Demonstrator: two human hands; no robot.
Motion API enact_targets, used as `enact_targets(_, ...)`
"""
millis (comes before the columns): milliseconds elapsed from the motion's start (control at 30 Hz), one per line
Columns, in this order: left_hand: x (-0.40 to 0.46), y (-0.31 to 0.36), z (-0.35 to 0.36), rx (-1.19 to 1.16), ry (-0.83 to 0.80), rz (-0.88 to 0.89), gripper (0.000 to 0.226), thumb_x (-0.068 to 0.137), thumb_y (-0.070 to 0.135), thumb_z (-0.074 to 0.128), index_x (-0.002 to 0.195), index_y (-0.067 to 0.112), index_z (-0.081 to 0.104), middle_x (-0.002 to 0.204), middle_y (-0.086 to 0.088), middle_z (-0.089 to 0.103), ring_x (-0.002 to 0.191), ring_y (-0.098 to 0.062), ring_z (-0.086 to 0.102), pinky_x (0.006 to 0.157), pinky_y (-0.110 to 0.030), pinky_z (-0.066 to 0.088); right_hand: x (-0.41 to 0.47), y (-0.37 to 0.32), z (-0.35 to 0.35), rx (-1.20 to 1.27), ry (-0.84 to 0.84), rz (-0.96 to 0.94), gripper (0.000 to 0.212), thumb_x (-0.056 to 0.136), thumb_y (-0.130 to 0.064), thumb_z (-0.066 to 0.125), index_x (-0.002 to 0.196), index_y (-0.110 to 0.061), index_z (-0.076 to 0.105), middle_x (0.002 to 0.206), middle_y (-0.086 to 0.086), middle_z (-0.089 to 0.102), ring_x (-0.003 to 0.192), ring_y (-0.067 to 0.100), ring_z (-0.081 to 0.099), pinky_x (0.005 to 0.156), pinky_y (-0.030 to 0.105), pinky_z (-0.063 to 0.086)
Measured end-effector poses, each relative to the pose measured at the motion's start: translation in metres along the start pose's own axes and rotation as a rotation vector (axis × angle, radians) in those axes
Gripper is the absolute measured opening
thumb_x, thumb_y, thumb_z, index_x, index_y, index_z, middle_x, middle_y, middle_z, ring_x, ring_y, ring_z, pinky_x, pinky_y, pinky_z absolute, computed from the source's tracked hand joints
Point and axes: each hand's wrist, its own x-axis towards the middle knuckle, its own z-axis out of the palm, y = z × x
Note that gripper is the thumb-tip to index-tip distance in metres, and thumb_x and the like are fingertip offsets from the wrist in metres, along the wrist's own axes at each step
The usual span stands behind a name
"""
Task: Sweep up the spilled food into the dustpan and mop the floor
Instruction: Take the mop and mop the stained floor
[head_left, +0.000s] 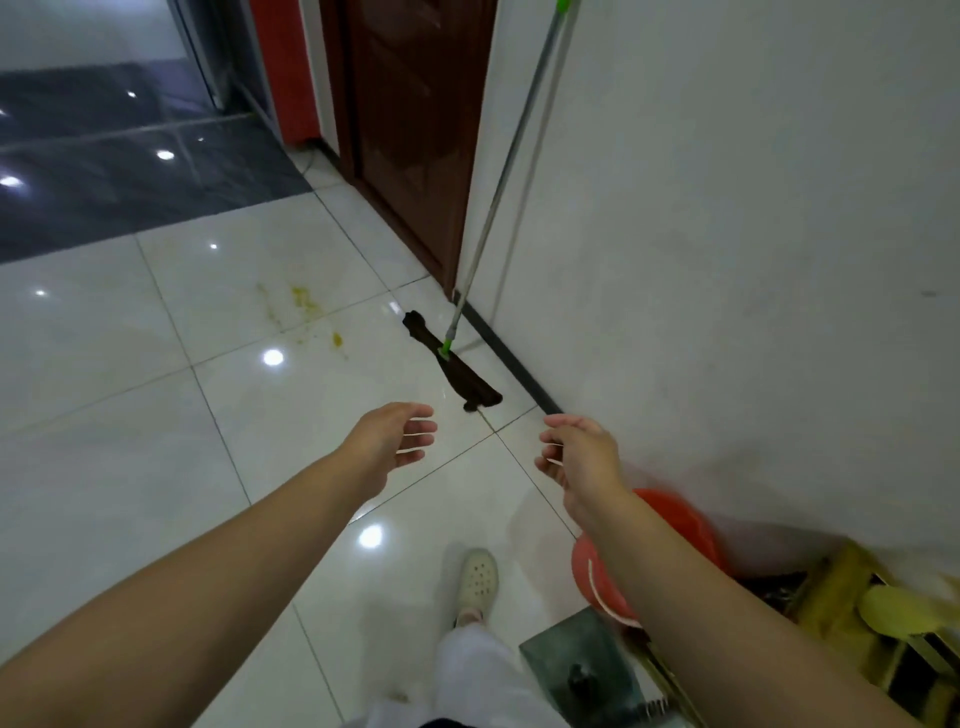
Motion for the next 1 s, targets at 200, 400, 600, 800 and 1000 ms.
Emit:
enact_targets(200, 0.057, 0.058, -0.010, -0.137, 0.142, 0.052, 0.017, 0.095, 0.015, 0.049, 0.088, 0.010, 0.064, 0.086, -0.007, 0.066, 0.075, -0.017, 0.062, 0.065, -0.026, 0.050, 0.076, -0.049, 0.049, -0.068, -0.072, 0.010, 0.023, 0.092, 0.004, 0.046, 0.086, -0.011, 0.063, 0.076, 0.008, 0.057, 0.056, 0.014, 0.048, 0.048, 0.022, 0.053)
enact_targets(400, 0.123, 0.127, 0.004, -0.239, 0.246, 0.068, 0.017, 0.094, 0.015, 0.049, 0.086, 0.010, 0.063, 0.086, -0.007, 0.066, 0.074, -0.017, 0.062, 0.065, -0.026, 0.051, 0.165, -0.118, 0.087, -0.156, -0.152, 0.010, 0.025, 0.092, 0.005, 0.043, 0.087, -0.009, 0.062, 0.075, 0.009, 0.056, 0.053, 0.013, 0.048, 0.047, 0.023, 0.052)
enact_targets(600, 0.178, 0.170, 0.034, -0.299, 0.284, 0.035, 0.016, 0.093, 0.015, 0.051, 0.086, 0.010, 0.064, 0.086, -0.007, 0.067, 0.075, -0.017, 0.063, 0.063, -0.026, 0.051, 0.238, -0.174, 0.125, -0.276, -0.244, -0.025, 0.022, 0.094, 0.000, 0.044, 0.091, -0.011, 0.063, 0.080, 0.009, 0.057, 0.059, 0.014, 0.049, 0.048, 0.022, 0.050)
enact_targets(800, 0.225, 0.208, 0.035, -0.335, 0.307, 0.032, 0.016, 0.094, 0.013, 0.049, 0.087, 0.009, 0.063, 0.087, -0.008, 0.067, 0.075, -0.018, 0.063, 0.064, -0.026, 0.052, 0.284, -0.221, 0.170, -0.445, -0.328, -0.083, 0.026, 0.093, 0.003, 0.041, 0.087, -0.011, 0.062, 0.076, 0.008, 0.055, 0.057, 0.015, 0.049, 0.048, 0.022, 0.050)
enact_targets(1000, 0.293, 0.272, 0.030, -0.339, 0.265, 0.056, 0.020, 0.095, 0.012, 0.045, 0.087, 0.009, 0.063, 0.086, -0.008, 0.067, 0.074, -0.017, 0.062, 0.063, -0.026, 0.051, 0.334, -0.287, 0.233, -0.533, -0.327, -0.243, 0.031, 0.091, 0.008, 0.036, 0.079, -0.010, 0.059, 0.067, 0.006, 0.053, 0.049, 0.013, 0.045, 0.044, 0.021, 0.047)
